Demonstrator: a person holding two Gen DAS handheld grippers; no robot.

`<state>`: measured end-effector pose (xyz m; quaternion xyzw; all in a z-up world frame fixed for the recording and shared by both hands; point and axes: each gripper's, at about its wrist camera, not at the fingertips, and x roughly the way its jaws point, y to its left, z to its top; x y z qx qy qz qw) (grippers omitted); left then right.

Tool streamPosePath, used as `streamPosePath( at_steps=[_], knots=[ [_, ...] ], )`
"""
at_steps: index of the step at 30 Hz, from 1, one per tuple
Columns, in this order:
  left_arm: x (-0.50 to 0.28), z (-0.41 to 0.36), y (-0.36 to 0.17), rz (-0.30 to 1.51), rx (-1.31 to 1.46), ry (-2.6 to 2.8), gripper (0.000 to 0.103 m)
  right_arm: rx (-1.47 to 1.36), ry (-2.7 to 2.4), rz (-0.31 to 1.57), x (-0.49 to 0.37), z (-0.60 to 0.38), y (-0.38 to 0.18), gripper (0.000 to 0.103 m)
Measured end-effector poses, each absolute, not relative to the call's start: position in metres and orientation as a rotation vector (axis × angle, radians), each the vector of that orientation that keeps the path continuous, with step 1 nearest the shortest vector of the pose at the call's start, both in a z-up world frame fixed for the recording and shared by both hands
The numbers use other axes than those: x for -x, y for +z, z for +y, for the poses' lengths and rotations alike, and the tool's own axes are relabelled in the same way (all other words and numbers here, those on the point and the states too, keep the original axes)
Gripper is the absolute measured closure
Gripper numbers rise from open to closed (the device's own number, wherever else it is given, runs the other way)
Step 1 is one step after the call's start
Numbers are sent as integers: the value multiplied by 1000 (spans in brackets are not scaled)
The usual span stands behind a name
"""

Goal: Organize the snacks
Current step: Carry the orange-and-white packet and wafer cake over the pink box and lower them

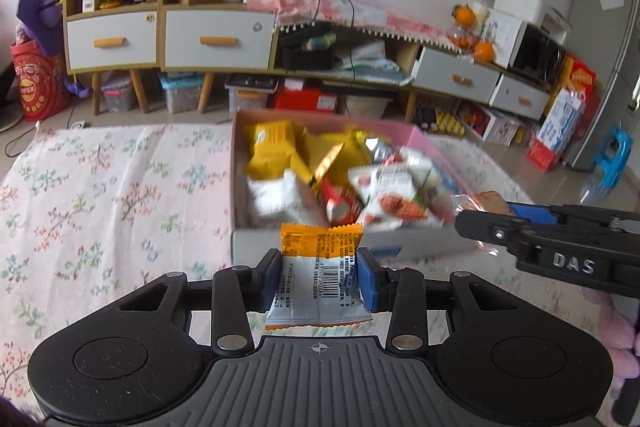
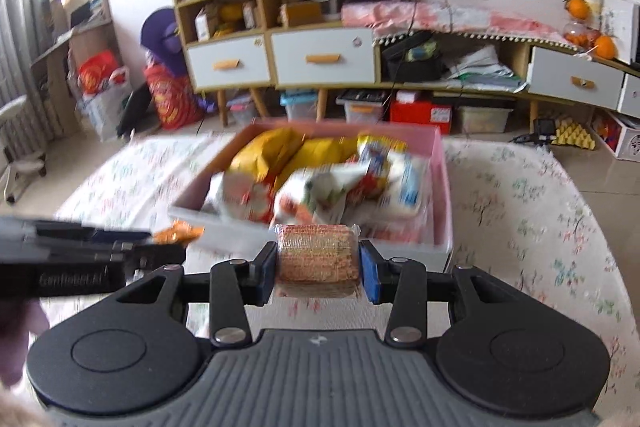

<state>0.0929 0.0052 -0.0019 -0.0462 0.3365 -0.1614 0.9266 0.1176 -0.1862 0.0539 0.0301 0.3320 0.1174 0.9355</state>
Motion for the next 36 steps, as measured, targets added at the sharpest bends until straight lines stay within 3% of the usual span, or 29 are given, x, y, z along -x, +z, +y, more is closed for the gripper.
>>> streamPosePath(
  at_steps=[23, 36],
  knots=[
    [-165, 11, -3, 690, 197, -317, 66, -270, 81, 666, -193, -214, 56, 64],
    [-201, -29, 5, 687, 146, -422, 66, -358, 121, 678, -220, -223, 55, 64]
  ],
)
